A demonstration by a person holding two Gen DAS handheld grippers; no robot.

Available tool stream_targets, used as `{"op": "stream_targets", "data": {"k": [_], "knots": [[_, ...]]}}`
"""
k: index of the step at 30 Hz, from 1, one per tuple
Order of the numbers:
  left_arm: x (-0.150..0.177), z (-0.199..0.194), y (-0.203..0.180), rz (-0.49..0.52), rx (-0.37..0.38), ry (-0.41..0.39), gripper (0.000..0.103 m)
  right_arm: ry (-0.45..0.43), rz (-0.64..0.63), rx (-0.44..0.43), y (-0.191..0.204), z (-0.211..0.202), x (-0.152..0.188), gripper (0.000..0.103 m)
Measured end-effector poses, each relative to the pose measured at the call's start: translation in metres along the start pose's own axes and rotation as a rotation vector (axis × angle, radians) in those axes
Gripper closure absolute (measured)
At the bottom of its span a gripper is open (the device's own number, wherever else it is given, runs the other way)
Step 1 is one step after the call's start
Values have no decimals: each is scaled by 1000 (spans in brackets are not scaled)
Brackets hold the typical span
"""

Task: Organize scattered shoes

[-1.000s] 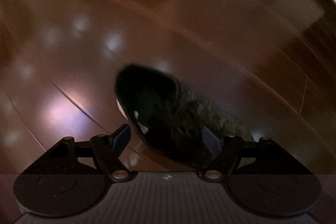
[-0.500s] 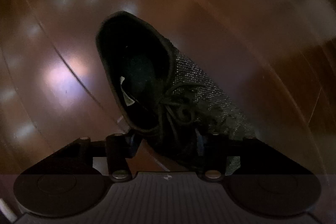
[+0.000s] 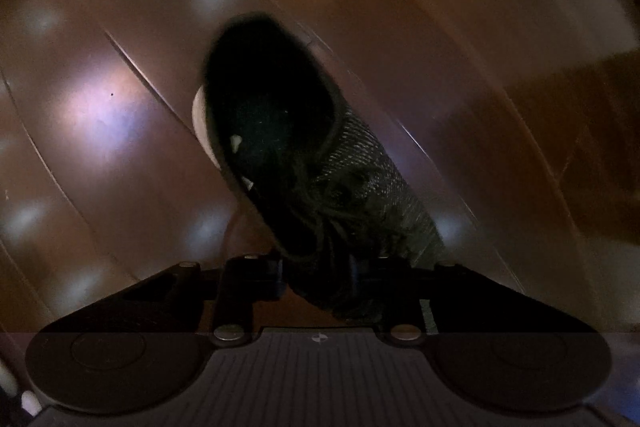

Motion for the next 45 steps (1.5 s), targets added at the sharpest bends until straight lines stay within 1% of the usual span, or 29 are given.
{"op": "stream_targets", "data": {"k": [6, 9, 13, 15, 16, 18, 20, 21, 24, 27, 31, 34, 36, 38, 41, 45], "knots": [[22, -11, 18, -6, 41, 19, 74, 4, 15, 5, 0, -9, 16, 30], [32, -22, 34, -8, 67, 27, 74, 5, 30, 8, 0, -17, 31, 30], [48, -41, 40, 32, 90, 36, 74, -1, 51, 10, 2, -30, 50, 30], [55, -51, 35, 56, 98, 41, 74, -10, 70, 10, 4, -41, 63, 30], [59, -57, 35, 67, 104, 45, 74, -13, 70, 7, 5, -41, 63, 30], [61, -63, 39, 77, 111, 49, 74, -19, 89, 9, 8, -53, 77, 30], [69, -77, 47, 100, 115, 56, 74, -24, 109, 11, 11, -64, 91, 30], [67, -80, 44, 107, 115, 60, 74, -26, 118, 10, 13, -70, 98, 30], [80, -105, 57, 134, 122, 73, 74, -33, 147, 11, 19, -89, 118, 30], [82, -135, 71, 149, 130, 80, 74, -41, 183, 17, 24, -110, 137, 30], [90, -174, 82, 168, 150, 90, 74, -50, 262, 10, 30, -138, 161, 30], [103, -207, 93, 190, 158, 97, 74, -49, 327, -6, 36, -162, 179, 30], [108, -218, 98, 197, 163, 102, 74, -53, 367, -9, 40, -180, 191, 30], [119, -243, 106, 213, 178, 114, 74, -57, 387, -9, 42, -193, 198, 30], [129, -265, 112, 217, 194, 125, 74, -91, 440, 16, 47, -243, 224, 30], [158, -315, 129, 190, 223, 154, 74, -121, 499, 41, 48, -290, 256, 30]]}}
Point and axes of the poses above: each gripper's, at about its wrist camera, not at the fingertips, and z roughly the way its jaws point, y to its left, x to its underside, the point moved 10 cm from there along z, roughly the way its jaws point, and after that the axes turned 14 degrees about x, right-handed, at the moved point
